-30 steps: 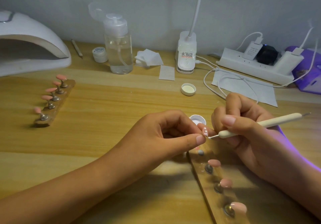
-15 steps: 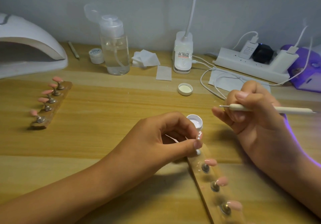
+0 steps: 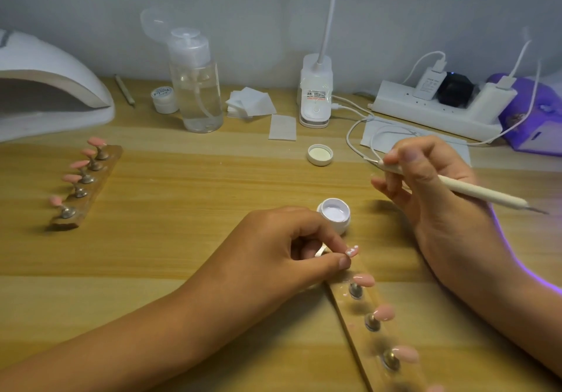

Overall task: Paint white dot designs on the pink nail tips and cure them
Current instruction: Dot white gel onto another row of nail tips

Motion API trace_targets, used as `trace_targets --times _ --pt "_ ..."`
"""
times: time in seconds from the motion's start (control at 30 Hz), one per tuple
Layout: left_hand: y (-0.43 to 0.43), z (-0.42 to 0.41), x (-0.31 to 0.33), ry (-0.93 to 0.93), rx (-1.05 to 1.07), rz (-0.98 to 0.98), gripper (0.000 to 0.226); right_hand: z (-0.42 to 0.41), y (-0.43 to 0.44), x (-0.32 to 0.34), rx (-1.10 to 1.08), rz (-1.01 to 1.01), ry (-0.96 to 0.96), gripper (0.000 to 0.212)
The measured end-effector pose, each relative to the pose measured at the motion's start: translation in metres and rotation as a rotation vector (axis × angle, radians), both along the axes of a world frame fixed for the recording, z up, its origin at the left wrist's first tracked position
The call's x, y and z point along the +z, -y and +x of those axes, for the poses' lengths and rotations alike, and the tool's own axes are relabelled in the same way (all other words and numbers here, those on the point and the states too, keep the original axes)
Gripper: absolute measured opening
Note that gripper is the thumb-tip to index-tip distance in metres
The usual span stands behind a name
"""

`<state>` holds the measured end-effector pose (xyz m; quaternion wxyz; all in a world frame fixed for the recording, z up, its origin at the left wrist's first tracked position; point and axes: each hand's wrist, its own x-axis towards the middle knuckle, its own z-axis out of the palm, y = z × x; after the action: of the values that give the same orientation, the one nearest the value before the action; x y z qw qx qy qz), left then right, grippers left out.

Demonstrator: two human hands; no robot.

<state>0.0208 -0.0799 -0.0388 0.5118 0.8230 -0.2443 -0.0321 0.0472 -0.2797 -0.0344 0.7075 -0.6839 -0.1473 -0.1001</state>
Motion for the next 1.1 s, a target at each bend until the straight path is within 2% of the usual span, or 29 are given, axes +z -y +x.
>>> trace_targets --times 0.2,0.33,0.43,0.57,0.8,0.87,0.9,1.0,1.07,1.1 --pt "-0.008 -0.010 0.000 0.199 -0.038 0.174 0.006 0.000 0.002 0.003 -0.061 -0.199 0.095 0.014" --pt "-0.008 -0.017 0.001 0.312 -0.081 0.250 0.016 -0.001 -0.002 0.002 -0.049 -0.237 0.104 0.012" --pt "-0.004 -0.020 0.003 0.362 -0.115 0.304 0.021 -0.001 -0.005 0.001 -0.029 -0.339 0.132 0.010" --pt "-0.001 -0.021 0.005 0.418 -0.112 0.326 0.021 -0.001 -0.007 0.000 -0.009 -0.410 0.128 0.015" --pt "0.002 -0.023 0.005 0.587 -0.073 0.316 0.019 -0.001 -0.007 -0.004 0.047 -0.466 0.154 0.012" --pt "0.001 -0.023 0.006 0.531 -0.076 0.212 0.012 -0.001 -0.007 -0.005 0.063 -0.487 0.179 0.011" --pt "-0.001 -0.022 0.006 0.433 -0.063 0.114 0.012 -0.001 -0.008 -0.005 0.068 -0.496 0.189 0.012" --pt "-0.004 -0.012 0.010 -0.050 -0.011 -0.312 0.007 -0.001 -0.008 -0.004 0.078 -0.517 0.187 0.015" --pt "-0.006 -0.001 0.009 -0.252 0.076 -0.459 0.018 -0.001 -0.008 -0.004 0.089 -0.532 0.168 0.016" --pt "-0.007 0.003 0.008 -0.297 0.115 -0.480 0.017 -0.001 -0.007 -0.004 0.094 -0.542 0.155 0.016"
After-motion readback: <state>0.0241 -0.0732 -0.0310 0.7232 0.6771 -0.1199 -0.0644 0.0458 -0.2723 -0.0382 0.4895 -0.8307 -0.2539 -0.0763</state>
